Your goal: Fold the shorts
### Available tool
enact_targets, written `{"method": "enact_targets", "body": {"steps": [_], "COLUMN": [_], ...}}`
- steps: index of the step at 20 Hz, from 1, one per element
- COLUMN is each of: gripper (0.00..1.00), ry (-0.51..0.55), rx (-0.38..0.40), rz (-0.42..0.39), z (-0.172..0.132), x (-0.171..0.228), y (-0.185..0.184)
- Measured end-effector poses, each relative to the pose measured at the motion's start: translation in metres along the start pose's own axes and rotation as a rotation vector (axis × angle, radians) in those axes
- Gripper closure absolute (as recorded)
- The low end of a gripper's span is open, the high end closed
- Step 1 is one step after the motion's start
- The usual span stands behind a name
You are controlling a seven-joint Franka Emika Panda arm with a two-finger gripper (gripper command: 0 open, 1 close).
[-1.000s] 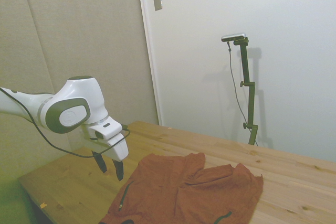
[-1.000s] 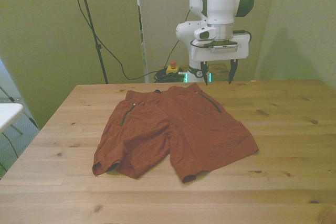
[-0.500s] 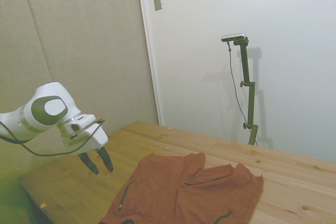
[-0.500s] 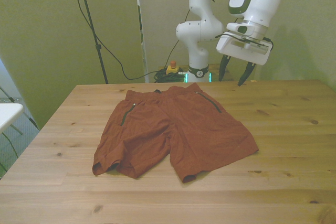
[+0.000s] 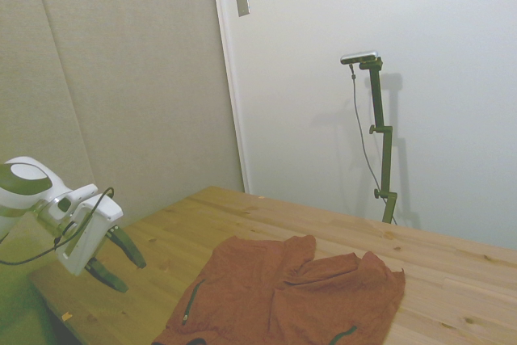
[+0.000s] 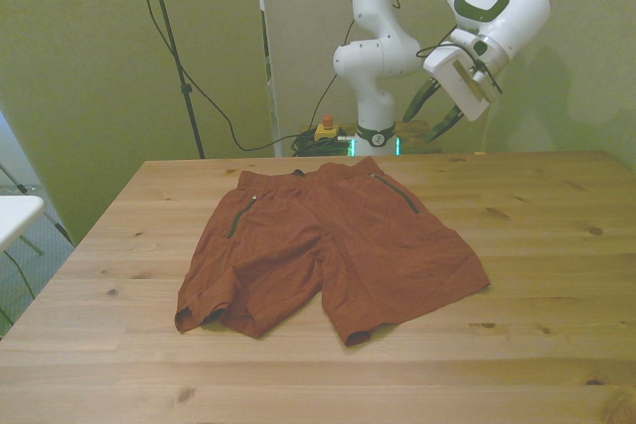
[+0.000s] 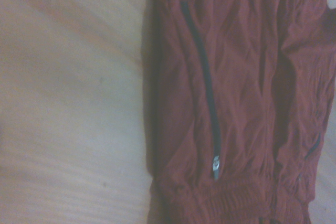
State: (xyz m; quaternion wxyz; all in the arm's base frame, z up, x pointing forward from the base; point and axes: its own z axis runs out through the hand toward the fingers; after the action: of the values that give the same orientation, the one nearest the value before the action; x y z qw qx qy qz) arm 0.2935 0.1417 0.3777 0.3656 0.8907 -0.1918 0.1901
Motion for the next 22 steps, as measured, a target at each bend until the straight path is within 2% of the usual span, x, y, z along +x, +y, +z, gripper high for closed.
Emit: {"method": "enact_targets", "body": {"steps": [2, 6, 14, 18, 19, 22], "gripper": [0.00, 0.00, 0.00, 0.00, 1.00, 1.00], "ry": [0.000, -0.004, -0.033, -0.053, -0.055, -0.063], "rx": [-0.021, -0.051, -0.108, -0.122, -0.125, -0.135], "rz": [0.002, 0.017, 0.045, 0.043, 0.049, 0.069], "z": [0.008, 0.018, 0.079, 0.094, 0.095, 0.101], "x": [-0.011, -0.009, 0.006, 0.007, 0.008, 0.012], "y": [0.000, -0.004, -0.013, -0.019, -0.019, -0.016]}}
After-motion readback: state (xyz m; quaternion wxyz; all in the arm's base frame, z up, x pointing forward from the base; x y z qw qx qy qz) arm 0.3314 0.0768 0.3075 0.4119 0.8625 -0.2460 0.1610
